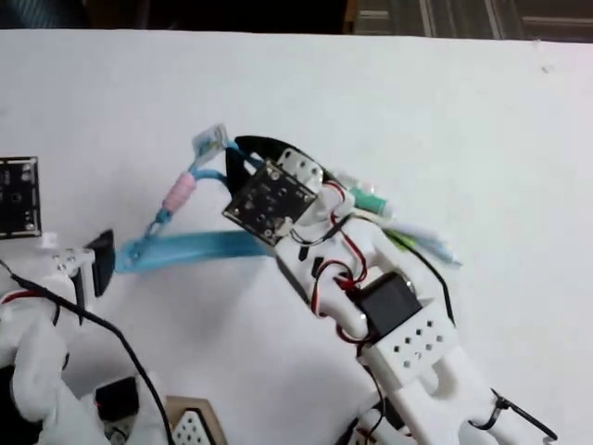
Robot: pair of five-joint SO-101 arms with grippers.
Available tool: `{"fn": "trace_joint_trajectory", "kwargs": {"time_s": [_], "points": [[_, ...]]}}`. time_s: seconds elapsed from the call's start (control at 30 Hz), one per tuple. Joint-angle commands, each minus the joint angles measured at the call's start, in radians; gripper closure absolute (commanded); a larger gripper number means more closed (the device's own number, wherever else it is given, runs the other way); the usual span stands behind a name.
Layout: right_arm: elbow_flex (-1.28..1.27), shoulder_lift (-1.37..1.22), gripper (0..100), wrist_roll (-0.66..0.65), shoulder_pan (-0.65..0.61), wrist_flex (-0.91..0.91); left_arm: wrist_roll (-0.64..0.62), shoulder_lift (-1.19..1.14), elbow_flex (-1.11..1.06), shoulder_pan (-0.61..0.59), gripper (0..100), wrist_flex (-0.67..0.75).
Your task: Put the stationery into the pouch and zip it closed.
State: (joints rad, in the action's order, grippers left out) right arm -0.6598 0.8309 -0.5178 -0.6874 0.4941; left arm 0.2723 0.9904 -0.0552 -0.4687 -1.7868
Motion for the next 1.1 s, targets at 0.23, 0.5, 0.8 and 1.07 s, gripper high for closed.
{"fn": "trace_joint_trajectory", "kwargs": {"time_s": [0.23, 0.5, 0.8, 1.07], "points": [[0.009, -0.028, 98.2, -0.012, 0.008, -0.022, 0.040, 0.077, 0.031, 0.013, 71, -0.005], [0.012, -0.099, 98.2, -0.008, 0.008, -0.079, 0.046, 0.217, -0.080, 0.013, 71, -0.005], [0.009, -0.107, 98.2, -0.011, 0.008, -0.085, 0.018, 0.217, -0.261, 0.094, 71, 0.002], [0.009, -0.107, 98.2, -0.011, 0.010, -0.085, 0.002, 0.217, -0.350, 0.105, 71, 0.017]]}}
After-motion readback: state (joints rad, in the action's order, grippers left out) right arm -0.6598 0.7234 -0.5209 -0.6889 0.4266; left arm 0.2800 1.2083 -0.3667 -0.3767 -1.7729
